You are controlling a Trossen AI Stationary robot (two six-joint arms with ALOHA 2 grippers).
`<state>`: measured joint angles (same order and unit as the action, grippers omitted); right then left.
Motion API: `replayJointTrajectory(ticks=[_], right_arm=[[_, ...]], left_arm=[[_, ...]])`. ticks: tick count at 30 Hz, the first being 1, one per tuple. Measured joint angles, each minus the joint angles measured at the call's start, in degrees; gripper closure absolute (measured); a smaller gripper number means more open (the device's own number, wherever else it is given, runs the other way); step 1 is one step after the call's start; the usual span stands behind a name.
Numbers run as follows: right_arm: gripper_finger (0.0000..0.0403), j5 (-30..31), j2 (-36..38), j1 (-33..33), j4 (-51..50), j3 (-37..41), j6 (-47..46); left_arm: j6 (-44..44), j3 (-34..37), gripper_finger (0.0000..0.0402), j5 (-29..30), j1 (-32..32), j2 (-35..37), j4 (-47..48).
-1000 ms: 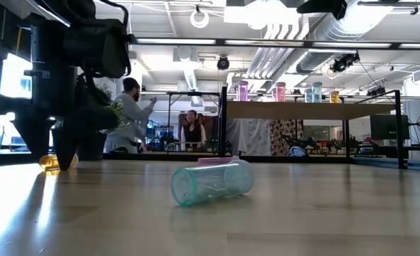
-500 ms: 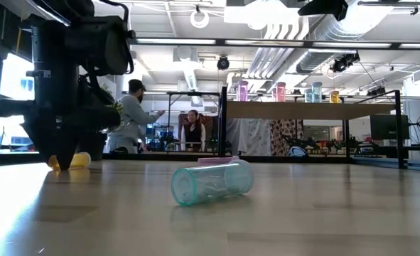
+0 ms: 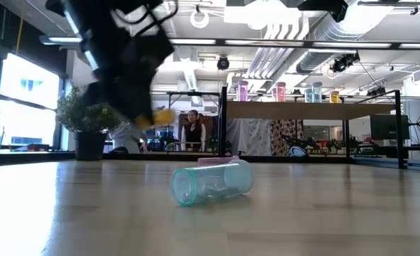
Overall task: Pick and place medicine bottles onto shelf by color
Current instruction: Put the top orange pill bottle on the shelf aligned with the other orange pill bottle
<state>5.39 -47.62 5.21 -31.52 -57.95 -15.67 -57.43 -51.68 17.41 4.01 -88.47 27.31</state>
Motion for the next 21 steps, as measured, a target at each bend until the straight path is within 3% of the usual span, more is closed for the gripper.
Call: replayJointTrajectory(ticks=[10, 16, 21], right_arm=[[0.0203, -1.4, 0.0, -1.1, 8.4, 0.0, -4.2], [0.0182, -1.4, -0.3, -2.4, 17.8, 0.0, -5.3], [0.0179, -1.4, -2.9, -3.5, 17.6, -3.5, -4.7]], left_arm=[[21.4, -4.5, 0.0298, -0.3, -0.2, 0.1, -20.6], [29.5, -6.2, 0.0298, -2.8, -0.2, 0.1, -28.0], [35.5, -7.2, 0.0298, -4.1, -1.0, 0.1, -33.5]])
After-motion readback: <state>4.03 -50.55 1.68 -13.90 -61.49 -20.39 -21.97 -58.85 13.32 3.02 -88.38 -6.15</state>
